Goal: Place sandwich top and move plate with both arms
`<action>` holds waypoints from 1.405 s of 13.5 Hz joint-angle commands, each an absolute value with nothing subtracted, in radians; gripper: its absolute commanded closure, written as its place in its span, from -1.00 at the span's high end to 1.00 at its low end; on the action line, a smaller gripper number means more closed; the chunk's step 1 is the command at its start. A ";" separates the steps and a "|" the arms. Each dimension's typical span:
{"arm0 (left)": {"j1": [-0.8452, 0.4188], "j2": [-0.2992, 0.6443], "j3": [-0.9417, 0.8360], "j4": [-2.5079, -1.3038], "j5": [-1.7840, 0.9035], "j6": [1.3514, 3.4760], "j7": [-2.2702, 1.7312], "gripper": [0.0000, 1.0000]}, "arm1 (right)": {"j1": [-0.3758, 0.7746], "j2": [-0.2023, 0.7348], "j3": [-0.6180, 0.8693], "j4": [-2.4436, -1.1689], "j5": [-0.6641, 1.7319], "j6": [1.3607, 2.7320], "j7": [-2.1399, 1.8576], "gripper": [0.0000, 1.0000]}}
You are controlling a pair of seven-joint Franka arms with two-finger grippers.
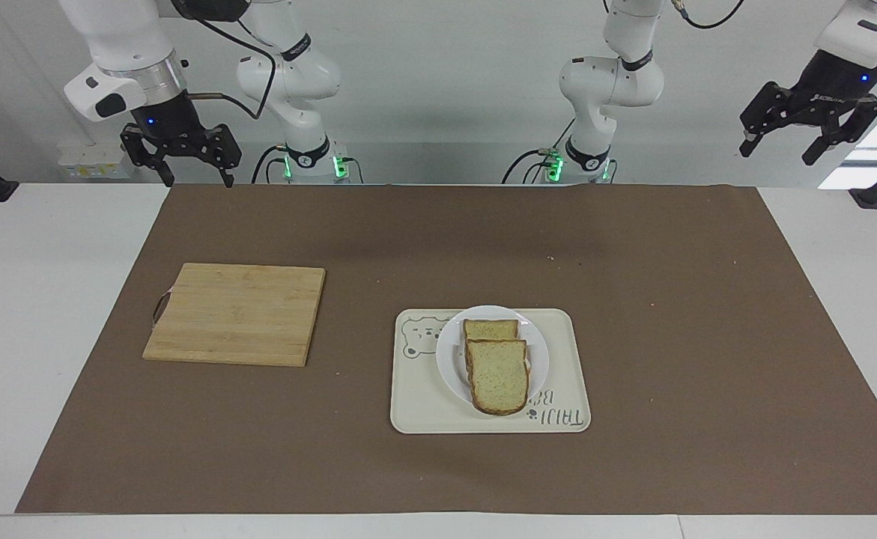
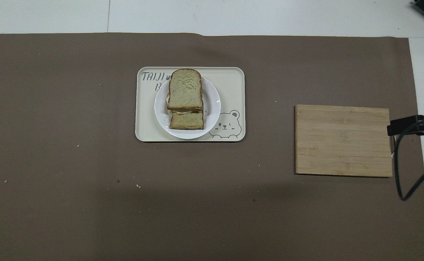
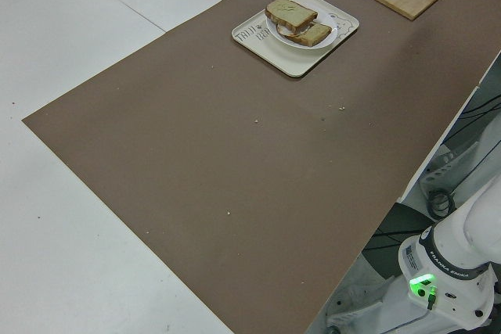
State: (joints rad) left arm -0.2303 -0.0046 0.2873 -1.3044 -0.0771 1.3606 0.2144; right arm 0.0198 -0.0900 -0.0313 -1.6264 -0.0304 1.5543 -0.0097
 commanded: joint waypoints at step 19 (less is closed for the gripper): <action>-0.012 -0.080 0.055 -1.413 -0.015 1.344 0.195 1.00 | 0.008 -0.091 -0.026 -1.626 -0.011 1.562 -0.032 1.00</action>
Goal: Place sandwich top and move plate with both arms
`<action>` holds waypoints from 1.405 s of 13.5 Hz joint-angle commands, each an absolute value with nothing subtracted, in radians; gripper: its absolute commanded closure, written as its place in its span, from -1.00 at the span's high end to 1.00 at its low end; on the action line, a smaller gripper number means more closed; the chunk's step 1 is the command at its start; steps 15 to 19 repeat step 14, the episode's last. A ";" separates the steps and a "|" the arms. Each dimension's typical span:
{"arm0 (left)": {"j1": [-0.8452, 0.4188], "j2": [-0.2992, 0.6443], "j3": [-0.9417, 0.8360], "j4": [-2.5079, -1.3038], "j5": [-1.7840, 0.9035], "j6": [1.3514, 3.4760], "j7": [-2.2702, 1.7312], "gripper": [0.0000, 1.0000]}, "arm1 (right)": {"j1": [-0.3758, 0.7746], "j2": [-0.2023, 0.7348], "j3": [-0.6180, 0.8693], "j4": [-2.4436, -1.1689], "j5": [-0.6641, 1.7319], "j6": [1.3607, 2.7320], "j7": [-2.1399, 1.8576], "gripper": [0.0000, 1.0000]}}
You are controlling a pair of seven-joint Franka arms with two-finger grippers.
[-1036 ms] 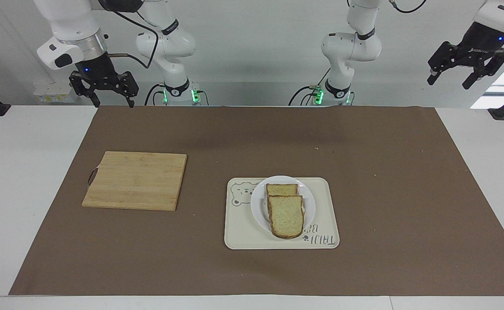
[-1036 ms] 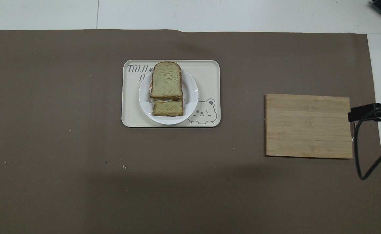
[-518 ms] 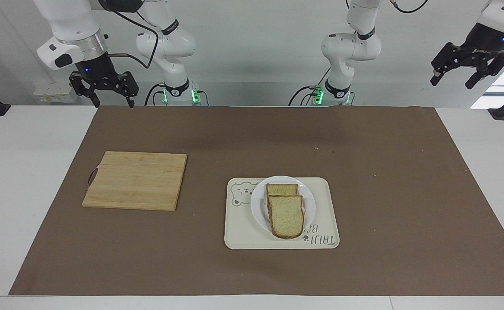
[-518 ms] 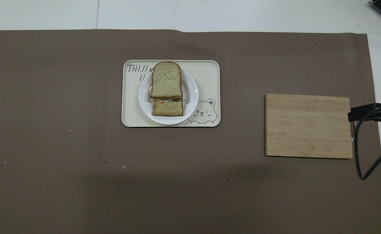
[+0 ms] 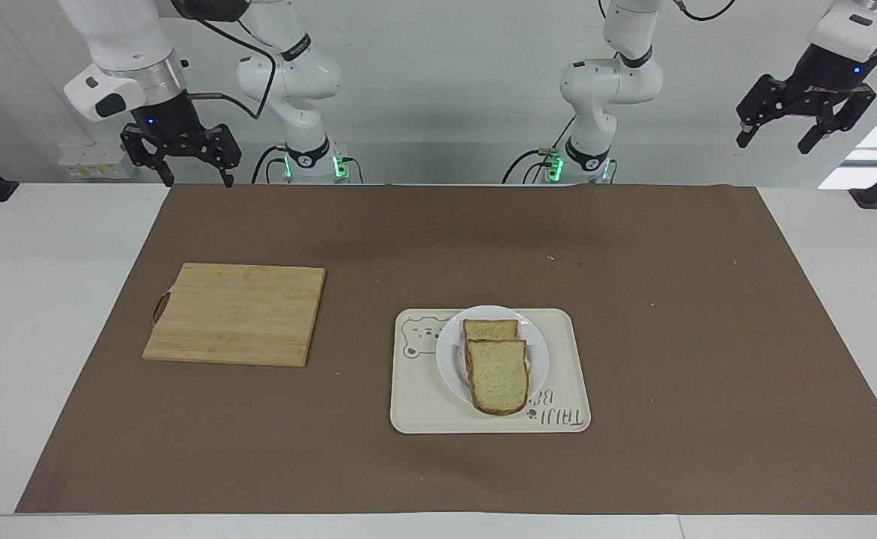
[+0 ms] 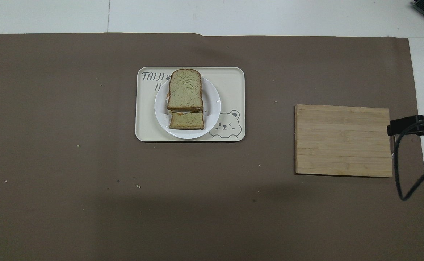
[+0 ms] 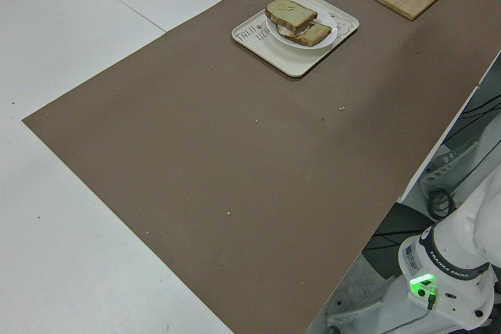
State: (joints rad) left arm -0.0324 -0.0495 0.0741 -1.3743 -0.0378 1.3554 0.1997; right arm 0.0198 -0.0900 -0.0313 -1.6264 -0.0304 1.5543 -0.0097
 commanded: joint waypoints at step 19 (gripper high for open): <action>-0.029 -0.133 0.048 -1.494 -0.028 1.330 0.218 1.00 | 0.008 -0.091 -0.026 -1.626 -0.011 1.560 -0.032 1.00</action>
